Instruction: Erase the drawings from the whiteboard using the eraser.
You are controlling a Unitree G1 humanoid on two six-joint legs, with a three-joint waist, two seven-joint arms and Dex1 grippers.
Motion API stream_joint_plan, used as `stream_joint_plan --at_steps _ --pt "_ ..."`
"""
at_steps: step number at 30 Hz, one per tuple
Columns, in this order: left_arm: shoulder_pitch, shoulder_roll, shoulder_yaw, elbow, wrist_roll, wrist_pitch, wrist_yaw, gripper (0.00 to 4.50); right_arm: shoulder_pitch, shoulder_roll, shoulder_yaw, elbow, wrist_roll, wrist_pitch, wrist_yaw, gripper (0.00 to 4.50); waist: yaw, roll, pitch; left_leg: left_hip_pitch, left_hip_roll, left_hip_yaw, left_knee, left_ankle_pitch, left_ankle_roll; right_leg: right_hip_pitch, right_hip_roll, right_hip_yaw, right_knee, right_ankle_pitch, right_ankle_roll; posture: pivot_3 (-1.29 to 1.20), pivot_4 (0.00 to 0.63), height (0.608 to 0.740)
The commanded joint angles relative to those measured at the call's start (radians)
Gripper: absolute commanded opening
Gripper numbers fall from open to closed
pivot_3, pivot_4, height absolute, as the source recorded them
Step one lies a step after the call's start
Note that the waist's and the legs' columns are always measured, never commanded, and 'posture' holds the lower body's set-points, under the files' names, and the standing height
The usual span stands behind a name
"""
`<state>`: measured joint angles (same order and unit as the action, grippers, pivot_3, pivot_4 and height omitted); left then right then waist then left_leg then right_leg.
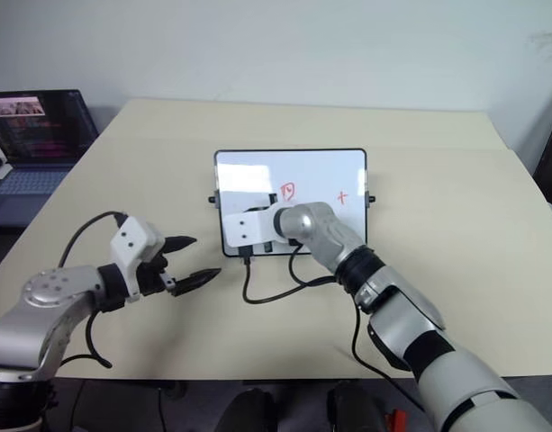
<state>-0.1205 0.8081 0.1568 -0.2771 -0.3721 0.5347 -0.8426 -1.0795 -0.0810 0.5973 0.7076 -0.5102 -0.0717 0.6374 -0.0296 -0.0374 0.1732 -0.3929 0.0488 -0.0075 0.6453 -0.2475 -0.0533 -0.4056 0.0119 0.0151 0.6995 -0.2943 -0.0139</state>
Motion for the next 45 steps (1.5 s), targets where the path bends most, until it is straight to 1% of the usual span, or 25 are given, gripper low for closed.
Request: stream_joint_plan --at_steps 1,4,10,12,14,18,19,23,27,29,31,33,37,39,42,45 --pt "-0.011 0.000 0.002 -0.019 -0.004 -0.016 -0.003 4.50 -0.042 -0.025 -0.039 0.035 -0.026 0.028 -0.082 1.23 0.000 0.000 0.000 0.000 0.000 0.000 0.000 0.000 0.000 0.000 0.000 0.000 0.000 0.000 0.000 0.00 0.150 0.740" --pt "-0.012 -0.002 -0.001 -0.021 -0.004 -0.017 -0.005 4.50 -0.028 -0.051 -0.016 0.036 -0.022 0.039 -0.011 1.23 0.001 0.000 0.000 0.000 0.000 0.000 0.000 0.000 0.000 0.000 0.000 0.000 0.000 0.000 0.000 0.00 0.150 0.740" --pt "-0.016 -0.006 -0.007 -0.025 -0.006 -0.016 -0.002 4.50 -0.002 -0.069 0.012 0.009 -0.026 0.050 0.080 1.23 0.001 0.000 0.000 0.000 0.000 0.000 0.000 0.000 0.000 0.000 0.000 0.000 0.000 0.000 0.000 0.00 0.150 0.740" --pt "-0.012 -0.007 -0.005 -0.029 -0.006 -0.015 -0.002 4.50 -0.002 -0.067 0.018 0.002 -0.028 0.038 0.091 1.23 0.001 0.000 0.000 0.000 0.000 0.000 0.000 0.000 0.000 0.000 0.000 0.000 0.000 0.000 0.000 0.00 0.150 0.740" --pt "-0.005 -0.007 0.000 -0.035 -0.009 -0.014 -0.001 4.50 -0.009 -0.053 0.019 0.002 -0.032 0.019 0.064 1.23 0.000 0.000 0.000 0.001 0.000 0.000 0.000 0.000 0.000 0.000 0.000 0.000 0.000 0.000 0.000 0.00 0.150 0.740" --pt "0.018 -0.009 0.010 -0.059 -0.015 -0.008 0.006 4.50 -0.056 0.006 -0.011 0.039 -0.032 -0.047 -0.112 1.23 -0.004 0.000 0.000 0.001 0.000 0.001 0.000 0.000 0.000 0.000 0.000 0.000 0.000 0.000 0.000 0.00 0.150 0.740" --pt "0.023 -0.010 0.011 -0.065 -0.017 -0.006 0.008 4.50 -0.067 0.017 -0.015 0.051 -0.031 -0.058 -0.137 1.23 -0.005 0.000 0.000 0.001 0.000 0.001 0.000 0.000 0.000 0.000 0.001 0.001 0.000 0.000 0.000 0.00 0.150 0.740" --pt "0.043 -0.012 0.016 -0.088 -0.021 0.000 0.015 4.50 -0.091 0.039 -0.014 0.096 -0.031 -0.092 -0.184 1.23 -0.004 0.000 0.000 0.000 0.000 0.001 -0.001 0.000 0.000 -0.001 0.001 0.001 0.000 0.000 -0.001 0.00 0.150 0.740" --pt "0.056 -0.014 0.021 -0.104 -0.026 0.005 0.023 4.50 -0.082 0.049 0.011 0.138 -0.016 -0.078 -0.089 1.23 -0.003 0.000 0.000 -0.001 0.001 0.001 -0.001 0.000 0.000 -0.001 0.000 0.001 -0.002 0.000 -0.001 0.00 0.150 0.740" --pt "0.058 -0.013 0.021 -0.109 -0.028 0.005 0.026 4.50 -0.062 0.041 0.024 0.126 -0.012 -0.063 -0.011 1.23 -0.003 0.000 0.000 -0.001 0.001 0.001 -0.001 0.000 0.000 -0.001 0.000 0.001 -0.002 0.000 -0.001 0.00 0.150 0.740" --pt "0.058 -0.011 0.020 -0.110 -0.031 0.004 0.029 4.50 -0.048 0.030 0.028 0.111 -0.017 -0.054 0.028 1.23 -0.003 0.000 0.000 -0.001 0.001 0.001 -0.001 0.000 0.000 -0.001 0.000 0.001 -0.002 0.000 -0.001 0.00 0.150 0.740" --pt "0.056 -0.008 0.019 -0.109 -0.034 0.004 0.028 4.50 -0.050 0.026 0.019 0.106 -0.028 -0.060 0.003 1.23 -0.002 0.000 0.000 -0.001 0.001 0.000 -0.001 0.000 0.000 -0.001 0.000 0.000 -0.001 0.000 -0.001 0.00 0.150 0.740" --pt "0.048 -0.007 0.011 -0.101 -0.033 0.001 0.025 4.50 -0.091 0.033 -0.021 0.119 -0.036 -0.084 -0.130 1.23 -0.002 0.000 0.000 -0.001 0.000 0.000 -0.001 0.000 0.000 -0.001 0.000 0.000 -0.001 0.000 -0.001 0.00 0.150 0.740" --pt "0.040 -0.008 0.007 -0.097 -0.033 0.000 0.023 4.50 -0.105 0.028 -0.027 0.128 -0.036 -0.092 -0.161 1.23 -0.002 0.001 0.000 -0.001 0.000 0.000 -0.001 0.000 0.000 -0.001 0.000 0.000 -0.001 0.000 -0.001 0.00 0.150 0.740" --pt "0.024 -0.007 0.000 -0.084 -0.031 -0.005 0.016 4.50 -0.108 0.018 -0.024 0.134 -0.028 -0.089 -0.149 1.23 -0.002 0.000 0.000 -0.001 0.000 0.000 -0.001 0.000 0.000 -0.001 0.000 0.000 -0.001 0.000 -0.001 0.00 0.150 0.740" --pt "0.003 -0.013 -0.007 -0.069 -0.030 -0.011 0.011 4.50 -0.074 0.011 -0.038 0.088 0.007 -0.063 -0.086 1.23 -0.002 0.000 0.000 -0.001 0.000 0.000 -0.001 0.000 0.000 -0.001 0.000 0.000 -0.002 0.000 -0.001 0.00 0.150 0.740"
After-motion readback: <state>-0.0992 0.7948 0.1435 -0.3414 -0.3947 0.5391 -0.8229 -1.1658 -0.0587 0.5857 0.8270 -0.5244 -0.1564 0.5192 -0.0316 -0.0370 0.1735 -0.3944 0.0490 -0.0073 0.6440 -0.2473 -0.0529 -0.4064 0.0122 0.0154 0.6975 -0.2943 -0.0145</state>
